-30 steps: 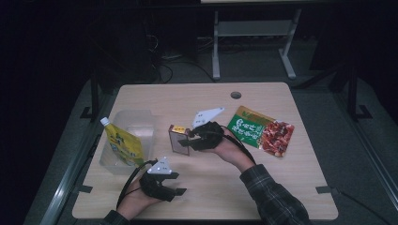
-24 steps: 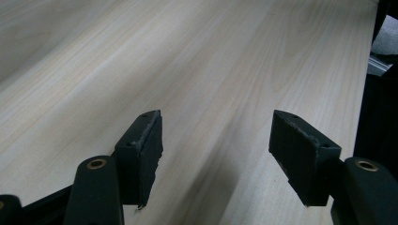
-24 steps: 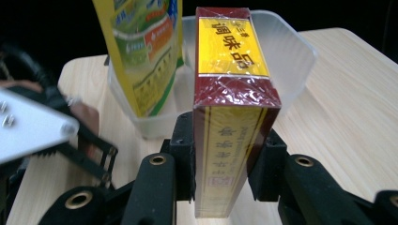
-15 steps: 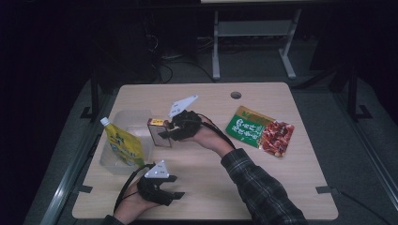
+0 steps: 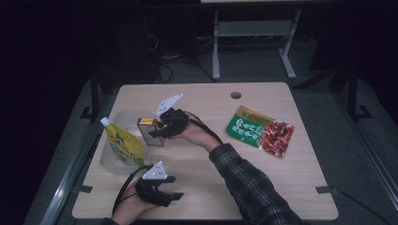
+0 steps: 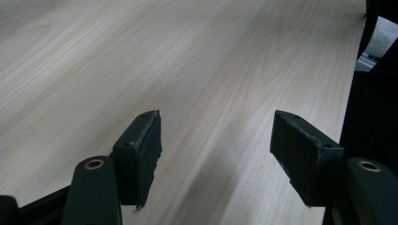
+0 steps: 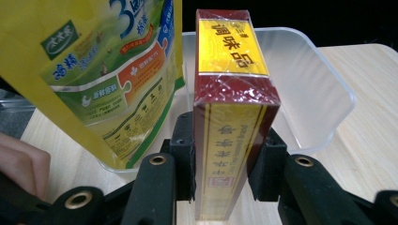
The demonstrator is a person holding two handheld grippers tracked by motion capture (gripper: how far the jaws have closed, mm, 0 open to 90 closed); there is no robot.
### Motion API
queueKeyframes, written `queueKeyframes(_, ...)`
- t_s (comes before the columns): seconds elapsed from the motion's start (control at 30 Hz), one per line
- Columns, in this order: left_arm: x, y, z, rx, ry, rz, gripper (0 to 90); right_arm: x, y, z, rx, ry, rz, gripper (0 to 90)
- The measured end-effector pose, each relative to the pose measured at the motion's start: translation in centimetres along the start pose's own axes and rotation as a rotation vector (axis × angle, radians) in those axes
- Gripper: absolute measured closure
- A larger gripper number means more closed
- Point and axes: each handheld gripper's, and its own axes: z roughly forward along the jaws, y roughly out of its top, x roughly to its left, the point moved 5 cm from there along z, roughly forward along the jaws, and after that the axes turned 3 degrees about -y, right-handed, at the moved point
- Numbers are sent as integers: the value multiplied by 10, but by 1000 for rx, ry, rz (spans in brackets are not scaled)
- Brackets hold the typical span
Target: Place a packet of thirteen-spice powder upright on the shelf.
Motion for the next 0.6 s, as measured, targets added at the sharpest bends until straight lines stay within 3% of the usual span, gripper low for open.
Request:
queueKeyframes(0.37, -1, 2, 1, 0, -7, 9, 335, -2, 7, 7, -21, 11, 10, 671)
queueKeyframes(0.6, -2, 2, 2, 1, -8, 15, 335, 2, 13, 9, -22, 9, -16, 672)
